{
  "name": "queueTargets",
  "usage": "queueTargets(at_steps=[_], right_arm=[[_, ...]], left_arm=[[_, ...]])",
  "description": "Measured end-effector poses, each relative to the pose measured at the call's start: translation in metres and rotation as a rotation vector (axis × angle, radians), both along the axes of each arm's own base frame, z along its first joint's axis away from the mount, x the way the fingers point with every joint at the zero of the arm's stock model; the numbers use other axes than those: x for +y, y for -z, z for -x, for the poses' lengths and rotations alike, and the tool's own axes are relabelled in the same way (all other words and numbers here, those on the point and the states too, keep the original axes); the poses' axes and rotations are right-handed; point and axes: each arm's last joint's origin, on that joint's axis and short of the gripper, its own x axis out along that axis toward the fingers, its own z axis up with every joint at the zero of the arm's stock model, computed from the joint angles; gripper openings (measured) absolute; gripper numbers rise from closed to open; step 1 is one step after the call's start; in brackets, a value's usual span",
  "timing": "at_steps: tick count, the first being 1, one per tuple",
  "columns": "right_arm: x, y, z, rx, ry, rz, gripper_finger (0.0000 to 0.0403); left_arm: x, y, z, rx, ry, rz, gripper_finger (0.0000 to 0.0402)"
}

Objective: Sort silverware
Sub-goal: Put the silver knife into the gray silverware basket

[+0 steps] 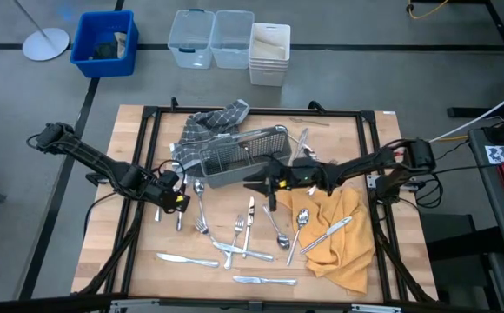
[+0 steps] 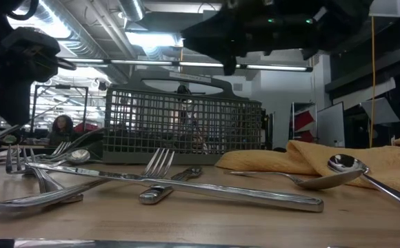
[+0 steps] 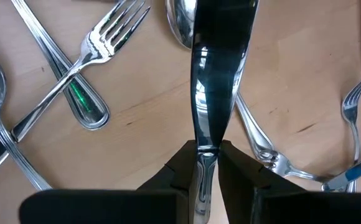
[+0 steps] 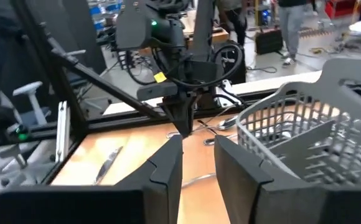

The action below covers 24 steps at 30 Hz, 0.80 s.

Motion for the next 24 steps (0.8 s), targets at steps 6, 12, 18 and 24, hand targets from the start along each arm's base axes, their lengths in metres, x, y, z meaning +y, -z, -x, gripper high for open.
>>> queueTargets(at_steps=[6,12,18,24], right_arm=[[0.014,0.011,-0.038,0.022,-0.005,-0.131,0.0096],[0.025,0.023,-0.074,0.046,-0.003,-0.247,0.0096],[0.031,0.039,-0.106,0.099,0.036,-0.293,0.0096],[0.033,0.049,-0.130,0.112,0.074,-0.291,0.0096]], left_arm=[[0.000,0.000,-0.001,-0.010,0.011,-0.024,0.0045],[0.000,-0.001,-0.002,-0.024,0.057,-0.050,0.0045],[0.000,-0.002,-0.003,-0.034,0.098,-0.080,0.0045],[0.000,-0.002,-0.003,-0.039,0.117,-0.105,0.0045]])
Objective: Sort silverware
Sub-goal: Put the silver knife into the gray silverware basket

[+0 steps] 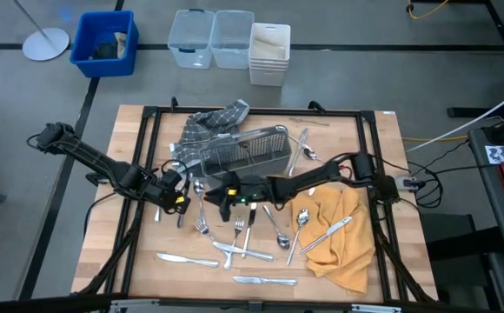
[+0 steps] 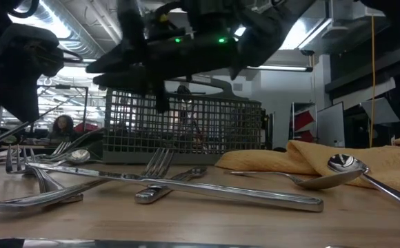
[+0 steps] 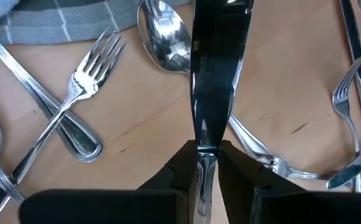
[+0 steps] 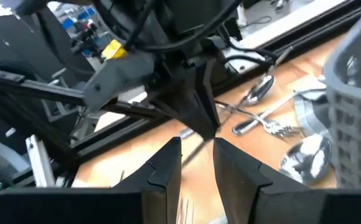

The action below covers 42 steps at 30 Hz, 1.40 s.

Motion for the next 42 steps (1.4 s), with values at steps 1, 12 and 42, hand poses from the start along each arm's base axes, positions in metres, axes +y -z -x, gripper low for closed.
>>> queueTargets(at_steps=[1,12,42], right_arm=[[0.000,0.001,-0.002,0.007,0.012,0.003,0.0096],[-0.003,0.002,-0.009,0.028,0.127,0.022,0.0096],[0.027,0.021,-0.017,-0.033,0.218,-0.085,0.0096]], left_arm=[[0.000,0.000,0.000,0.000,0.002,-0.001,0.0045],[-0.001,-0.002,-0.003,-0.030,0.045,-0.014,0.0045],[-0.004,0.000,-0.005,-0.030,0.071,-0.022,0.0045]])
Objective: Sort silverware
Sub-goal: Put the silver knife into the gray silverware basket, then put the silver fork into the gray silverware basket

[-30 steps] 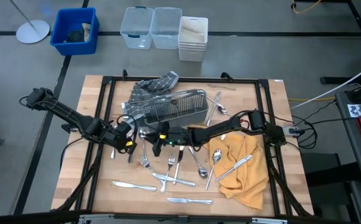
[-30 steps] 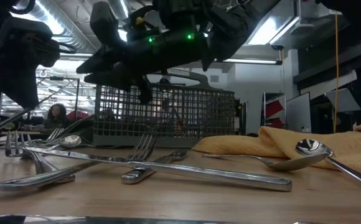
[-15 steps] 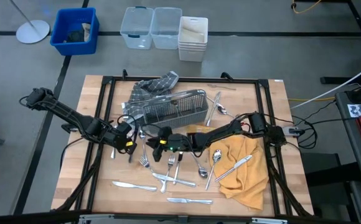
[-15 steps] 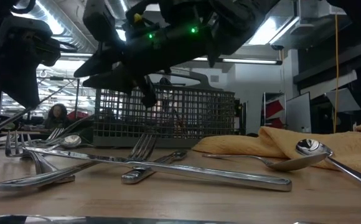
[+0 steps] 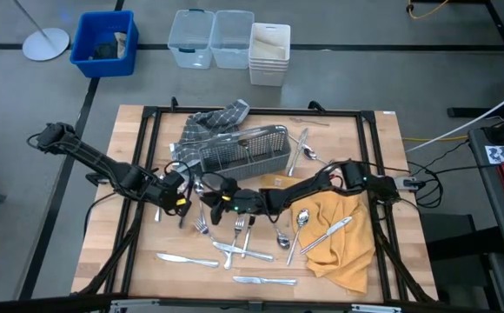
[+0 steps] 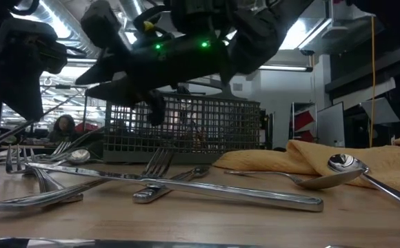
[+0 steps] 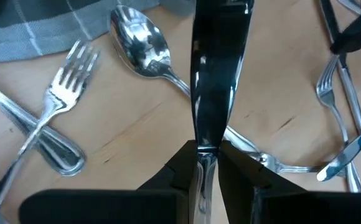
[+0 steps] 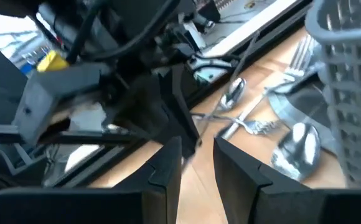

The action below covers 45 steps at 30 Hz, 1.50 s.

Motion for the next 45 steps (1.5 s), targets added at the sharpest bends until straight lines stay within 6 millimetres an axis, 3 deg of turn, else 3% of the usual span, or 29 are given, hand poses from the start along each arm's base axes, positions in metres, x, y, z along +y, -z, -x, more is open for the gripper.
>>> queueTargets(at_steps=[10,15,26,40,45], right_arm=[[0.005,-0.002,-0.027,-0.026,-0.023,0.001,0.0096],[0.003,0.003,-0.026,0.037,0.055,0.049,0.0096],[0.003,0.009,-0.025,0.104,0.044,0.049,0.0096],[0.007,0.018,-0.023,0.197,-0.089,-0.010,0.0096],[0.011,0.018,-0.022,0.224,-0.257,-0.001,0.0096]], left_arm=[[-0.003,0.001,-0.005,-0.022,0.022,-0.003,0.0045],[-0.005,0.003,-0.007,-0.012,0.038,-0.013,0.0045],[-0.007,0.008,-0.012,0.008,0.062,-0.034,0.0045],[-0.008,0.008,-0.012,0.003,0.072,-0.036,0.0045],[-0.010,0.008,-0.013,0.011,0.131,-0.015,0.0045]])
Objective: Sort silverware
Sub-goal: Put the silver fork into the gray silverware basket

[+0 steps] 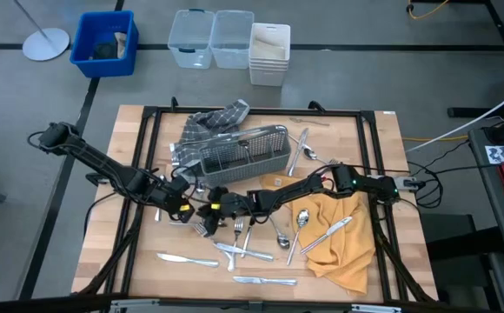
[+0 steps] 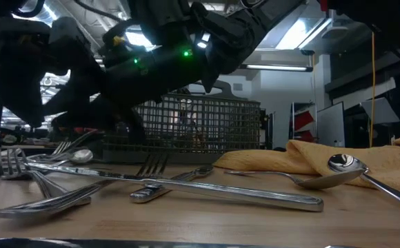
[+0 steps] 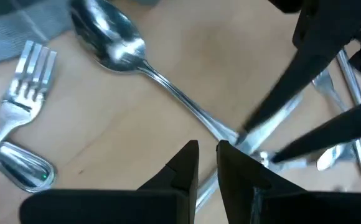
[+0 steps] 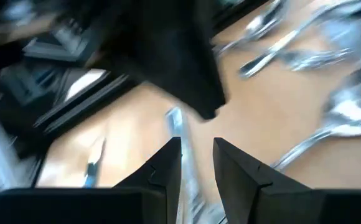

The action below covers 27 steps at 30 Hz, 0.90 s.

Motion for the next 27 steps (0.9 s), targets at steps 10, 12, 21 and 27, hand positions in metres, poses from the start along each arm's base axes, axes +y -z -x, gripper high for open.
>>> queueTargets(at_steps=[10,12,21,27], right_arm=[[0.006,0.008,0.006,0.100,-0.255,0.084,0.0096],[0.006,0.009,0.007,0.112,-0.271,0.105,0.0096],[0.007,0.008,0.009,0.116,-0.361,0.123,0.0096],[0.007,0.000,0.011,0.127,-0.375,0.150,0.0096]], left_arm=[[-0.019,0.009,-0.007,-0.013,0.364,-0.078,0.0045],[-0.023,0.014,-0.008,0.009,0.417,-0.107,0.0045],[-0.037,0.036,-0.019,0.054,0.546,-0.163,0.0045],[-0.038,0.037,-0.019,0.071,0.477,-0.083,0.0045]])
